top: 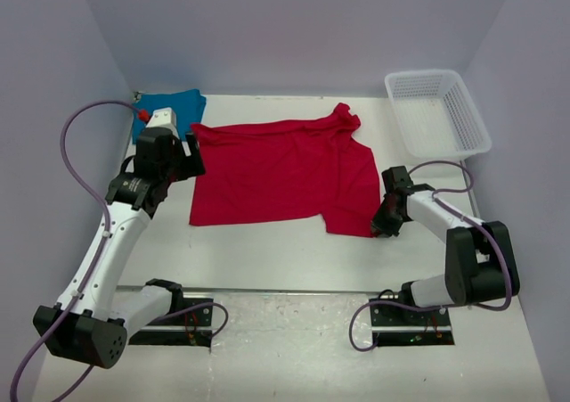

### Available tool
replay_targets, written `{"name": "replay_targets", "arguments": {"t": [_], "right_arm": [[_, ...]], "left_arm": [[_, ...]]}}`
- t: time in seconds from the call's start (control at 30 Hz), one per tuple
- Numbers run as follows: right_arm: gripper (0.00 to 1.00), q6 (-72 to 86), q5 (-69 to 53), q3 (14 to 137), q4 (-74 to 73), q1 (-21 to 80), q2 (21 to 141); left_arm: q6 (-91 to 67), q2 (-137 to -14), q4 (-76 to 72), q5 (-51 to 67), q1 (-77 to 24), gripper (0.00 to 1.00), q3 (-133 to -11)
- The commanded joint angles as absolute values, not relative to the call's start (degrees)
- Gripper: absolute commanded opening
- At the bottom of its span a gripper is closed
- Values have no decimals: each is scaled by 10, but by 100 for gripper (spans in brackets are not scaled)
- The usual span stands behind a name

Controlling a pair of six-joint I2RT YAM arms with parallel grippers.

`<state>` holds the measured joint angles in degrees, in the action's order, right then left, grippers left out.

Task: Fold and stack the t-shirts
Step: Flatten out the tshirt

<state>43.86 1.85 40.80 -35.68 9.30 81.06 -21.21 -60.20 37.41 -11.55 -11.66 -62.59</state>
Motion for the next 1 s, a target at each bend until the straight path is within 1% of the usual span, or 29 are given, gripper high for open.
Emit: {"name": "replay_targets", "arguments": {"t": [0.0,0.07,0.1,0.2,0.23,0.27,0.3,0.33,0.37,0.4,0.43,0.47,0.53,0.57,0.6,0.63,0.67,0.77,0.9,0.97], "right_arm": [[16,463,21,410,-365,92,810],[10,468,19,406,-357,92,807],[9,470,20,403,-354,92,803],[3,473,21,395,-348,92,793],[0,471,27,394,-346,92,787],[0,469,28,394,-346,92,782],[0,467,28,394,-345,92,778],[0,463,28,394,-344,93,765],[0,459,30,395,-344,92,758],[0,456,32,395,-344,94,749],[0,449,34,397,-343,94,727],[0,447,38,398,-343,95,716],[0,437,38,402,-338,95,694],[0,432,40,403,-339,96,675],[0,430,37,403,-338,96,666],[0,425,32,401,-335,97,658],[0,423,24,398,-334,97,650],[0,417,4,387,-321,98,626],[0,405,-17,383,-312,104,621],[0,397,-22,384,-311,105,618]], "left_arm": [[-199,-601,353,-112,-115,80,-613],[-204,-603,347,-115,-115,74,-602],[-208,-606,346,-119,-115,65,-599],[-214,-624,351,-110,-115,54,-590],[-214,-633,351,-103,-116,46,-587],[-215,-637,348,-98,-114,26,-578],[-218,-642,349,-97,-114,20,-576],[-221,-649,352,-100,-113,18,-574],[-223,-649,344,-97,-113,24,-563],[-221,-648,336,-91,-113,35,-555],[-236,-645,331,-102,-112,82,-542],[-236,-642,327,-112,-112,89,-534],[-242,-628,307,-106,-107,91,-506],[-243,-624,305,-110,-105,89,-500],[-253,-620,308,-117,-102,89,-497],[-255,-620,315,-130,-102,91,-494],[-258,-619,316,-133,-99,100,-485],[-286,-626,326,-124,-91,100,-467],[-348,-668,329,-125,-87,100,-433],[-380,-688,324,-136,-84,96,-417]]}}
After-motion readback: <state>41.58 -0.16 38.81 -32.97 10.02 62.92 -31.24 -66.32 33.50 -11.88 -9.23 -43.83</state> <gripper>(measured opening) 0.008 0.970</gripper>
